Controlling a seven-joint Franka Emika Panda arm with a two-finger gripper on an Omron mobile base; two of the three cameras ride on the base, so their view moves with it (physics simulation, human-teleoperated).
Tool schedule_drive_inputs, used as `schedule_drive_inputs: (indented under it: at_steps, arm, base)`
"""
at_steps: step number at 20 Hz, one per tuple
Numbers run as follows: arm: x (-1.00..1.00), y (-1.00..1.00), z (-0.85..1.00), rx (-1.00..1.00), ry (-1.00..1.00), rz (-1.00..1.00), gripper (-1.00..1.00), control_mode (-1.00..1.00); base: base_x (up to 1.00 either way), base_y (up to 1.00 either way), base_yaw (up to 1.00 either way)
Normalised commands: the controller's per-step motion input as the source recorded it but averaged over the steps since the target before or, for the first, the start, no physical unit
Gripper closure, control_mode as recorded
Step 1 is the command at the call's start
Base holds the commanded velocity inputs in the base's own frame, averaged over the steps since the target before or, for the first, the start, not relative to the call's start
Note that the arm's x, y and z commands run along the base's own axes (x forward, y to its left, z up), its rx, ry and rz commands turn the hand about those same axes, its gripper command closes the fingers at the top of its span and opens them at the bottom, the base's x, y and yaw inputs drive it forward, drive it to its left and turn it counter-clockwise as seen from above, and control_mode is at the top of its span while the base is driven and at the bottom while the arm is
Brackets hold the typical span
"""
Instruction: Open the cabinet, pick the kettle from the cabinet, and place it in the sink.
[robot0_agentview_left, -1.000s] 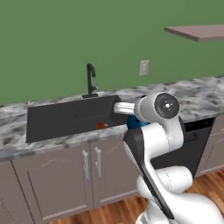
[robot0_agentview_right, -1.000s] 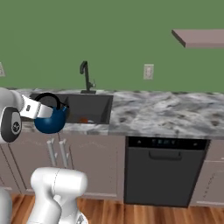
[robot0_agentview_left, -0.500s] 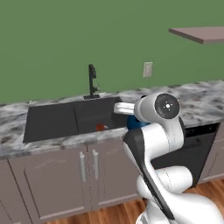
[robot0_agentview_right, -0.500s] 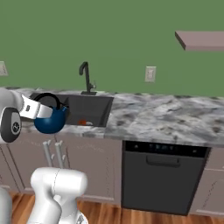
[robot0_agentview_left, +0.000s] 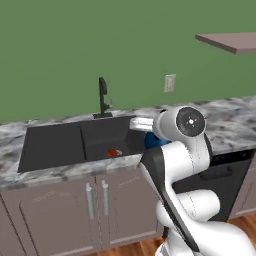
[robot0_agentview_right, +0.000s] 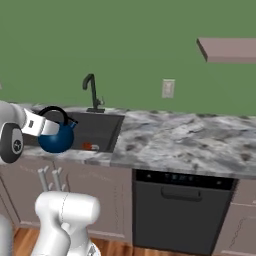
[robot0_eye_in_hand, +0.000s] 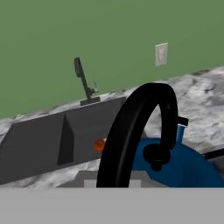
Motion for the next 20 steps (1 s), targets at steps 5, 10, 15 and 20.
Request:
schedule_drive_inputs:
  at_steps: [5,10,15,20]
  arm:
    - [0.00,0.00,0.00,0.00,0.00,0.00,1.00,1.00]
    - [0.00,0.00,0.00,0.00,0.00,0.00,1.00,1.00]
    - [0.00,0.00,0.00,0.00,0.00,0.00,1.00,1.00]
    - [0.00,0.00,0.00,0.00,0.00,0.00,1.00,1.00]
  base:
    - [0.43,-0.35,0.00]
    - [0.46,-0.33,0.00]
    - [0.48,-0.17,0.00]
    - [0.20,0.07,0.00]
